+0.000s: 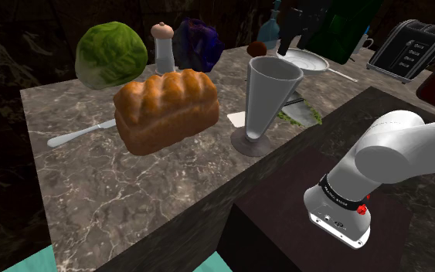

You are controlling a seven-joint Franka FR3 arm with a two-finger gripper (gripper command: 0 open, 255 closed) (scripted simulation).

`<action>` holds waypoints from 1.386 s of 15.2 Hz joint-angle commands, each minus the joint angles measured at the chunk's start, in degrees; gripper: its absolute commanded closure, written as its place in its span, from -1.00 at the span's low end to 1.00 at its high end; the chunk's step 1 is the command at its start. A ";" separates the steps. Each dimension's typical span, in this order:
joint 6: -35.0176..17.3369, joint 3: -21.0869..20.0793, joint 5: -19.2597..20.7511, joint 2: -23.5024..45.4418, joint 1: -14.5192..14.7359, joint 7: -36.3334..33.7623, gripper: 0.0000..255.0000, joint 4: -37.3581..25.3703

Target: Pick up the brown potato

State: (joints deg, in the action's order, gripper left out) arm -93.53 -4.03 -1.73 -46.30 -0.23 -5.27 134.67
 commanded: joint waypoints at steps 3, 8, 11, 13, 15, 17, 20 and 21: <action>-1.87 2.33 0.47 3.12 -0.68 2.15 -1.00 -1.18; -5.89 7.95 0.66 11.75 -1.89 7.58 -1.00 -5.42; -7.74 11.17 -0.01 17.42 -2.34 10.95 -1.00 -8.85; -8.68 13.27 -0.81 21.38 -2.53 13.27 -1.00 -11.50; -9.36 15.30 -1.93 25.49 -2.71 15.66 -1.00 -14.44; -9.75 17.23 -3.38 29.76 -2.92 18.13 -1.00 -17.70; -9.75 19.93 -6.15 36.46 -3.39 21.94 -1.00 -23.19; -9.57 20.75 -7.22 38.79 -3.63 23.22 -1.00 -25.20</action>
State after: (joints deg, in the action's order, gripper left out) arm -103.07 15.73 -7.92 -9.77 -3.59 16.39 111.23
